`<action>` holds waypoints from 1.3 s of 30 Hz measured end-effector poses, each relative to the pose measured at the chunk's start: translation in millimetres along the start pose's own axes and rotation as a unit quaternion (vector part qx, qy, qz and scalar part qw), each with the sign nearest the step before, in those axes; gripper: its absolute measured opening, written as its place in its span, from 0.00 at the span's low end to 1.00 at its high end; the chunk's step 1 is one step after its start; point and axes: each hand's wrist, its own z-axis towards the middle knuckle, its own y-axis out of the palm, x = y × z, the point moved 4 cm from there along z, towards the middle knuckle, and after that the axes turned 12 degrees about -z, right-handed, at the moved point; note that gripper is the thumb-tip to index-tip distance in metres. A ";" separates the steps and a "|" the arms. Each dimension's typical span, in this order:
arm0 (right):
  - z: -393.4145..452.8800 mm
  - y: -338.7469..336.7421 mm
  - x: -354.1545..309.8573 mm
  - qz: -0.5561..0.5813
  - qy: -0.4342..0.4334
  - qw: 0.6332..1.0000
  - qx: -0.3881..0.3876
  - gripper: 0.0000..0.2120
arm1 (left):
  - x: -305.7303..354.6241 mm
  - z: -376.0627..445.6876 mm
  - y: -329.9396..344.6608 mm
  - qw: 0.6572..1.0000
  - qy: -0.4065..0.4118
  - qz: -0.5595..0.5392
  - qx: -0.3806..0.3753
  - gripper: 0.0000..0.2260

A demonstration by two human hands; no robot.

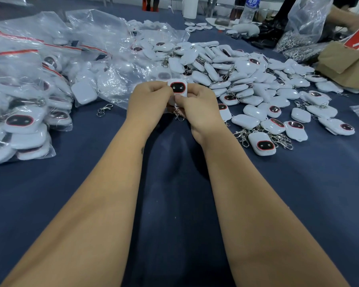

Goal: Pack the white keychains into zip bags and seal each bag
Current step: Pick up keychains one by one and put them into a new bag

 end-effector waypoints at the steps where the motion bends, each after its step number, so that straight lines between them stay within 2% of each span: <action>1: 0.7 -0.1 0.1 0.007 0.001 1.000 -0.002 0.11 | 0.5 -0.8 1.1 1.000 0.001 -0.011 -0.007 0.07; 4: 2.2 -0.9 2.0 0.018 0.003 1.000 -0.012 0.12 | 0.2 -0.5 1.0 1.000 0.009 -0.008 -0.015 0.12; 7: 3.1 -1.4 2.6 0.014 0.009 1.000 -0.025 0.12 | 0.2 -0.1 0.8 0.999 0.023 -0.011 -0.026 0.06; 14: 5.5 -1.4 0.7 0.060 0.027 0.997 -0.039 0.09 | 2.1 -0.5 -0.7 0.999 0.029 -0.012 -0.022 0.11; 17: 5.1 -3.0 1.9 0.036 0.028 0.998 -0.031 0.07 | 2.0 -0.9 -1.0 0.999 0.030 -0.010 -0.017 0.10; 25: 3.0 0.0 1.0 0.004 0.027 1.000 -0.010 0.10 | 0.6 0.1 -0.7 1.000 0.020 -0.009 -0.015 0.07; 31: 1.7 1.7 -0.3 -0.008 0.022 1.000 0.010 0.11 | 0.0 0.4 -0.5 0.999 0.023 -0.011 -0.024 0.10; 39: -1.9 0.8 -2.5 0.023 0.017 1.000 -0.003 0.08 | -2.3 2.7 -1.3 1.000 0.018 -0.007 -0.009 0.07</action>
